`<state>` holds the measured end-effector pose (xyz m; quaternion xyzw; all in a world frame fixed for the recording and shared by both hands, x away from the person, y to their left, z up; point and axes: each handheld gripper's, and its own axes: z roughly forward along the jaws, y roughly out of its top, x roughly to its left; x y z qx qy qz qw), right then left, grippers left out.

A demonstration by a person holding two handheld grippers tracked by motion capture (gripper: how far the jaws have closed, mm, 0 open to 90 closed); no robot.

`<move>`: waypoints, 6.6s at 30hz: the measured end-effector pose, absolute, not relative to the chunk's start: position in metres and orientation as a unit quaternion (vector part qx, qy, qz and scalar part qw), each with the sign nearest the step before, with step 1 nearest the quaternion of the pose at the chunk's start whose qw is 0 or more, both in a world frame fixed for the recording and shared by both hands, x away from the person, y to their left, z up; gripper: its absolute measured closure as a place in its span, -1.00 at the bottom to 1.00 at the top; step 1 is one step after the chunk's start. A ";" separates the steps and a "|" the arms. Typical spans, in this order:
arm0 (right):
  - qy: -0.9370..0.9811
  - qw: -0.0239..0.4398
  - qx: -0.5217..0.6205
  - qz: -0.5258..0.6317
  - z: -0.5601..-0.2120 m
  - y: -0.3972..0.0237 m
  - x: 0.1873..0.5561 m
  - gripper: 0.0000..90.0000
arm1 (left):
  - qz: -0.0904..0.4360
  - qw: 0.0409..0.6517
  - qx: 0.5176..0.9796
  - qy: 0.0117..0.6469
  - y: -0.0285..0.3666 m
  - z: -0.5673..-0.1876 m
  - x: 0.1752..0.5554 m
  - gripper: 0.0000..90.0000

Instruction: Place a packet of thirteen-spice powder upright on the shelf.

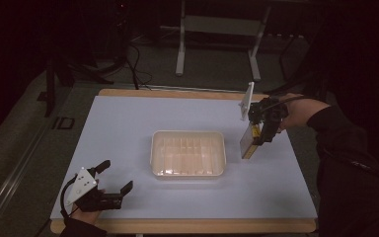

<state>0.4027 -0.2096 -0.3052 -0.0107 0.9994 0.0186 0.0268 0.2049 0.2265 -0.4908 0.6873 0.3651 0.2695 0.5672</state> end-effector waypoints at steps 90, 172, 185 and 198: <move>0.981 -0.004 -0.054 0.186 -0.339 -0.066 0.414 -0.29 | 0.274 0.571 0.687 0.356 0.226 -0.488 0.203 -1.00; 0.977 -0.031 0.002 0.213 -0.385 -0.067 0.425 -0.41 | 0.272 0.567 0.692 0.354 0.226 -0.489 0.204 -1.00; 0.969 -0.007 0.065 0.240 -0.370 -0.093 0.424 -0.57 | 0.271 0.564 0.693 0.357 0.226 -0.490 0.204 -1.00; 0.946 0.043 0.128 0.296 -0.361 -0.132 0.416 -0.75 | 0.268 0.565 0.694 0.358 0.225 -0.490 0.205 -1.00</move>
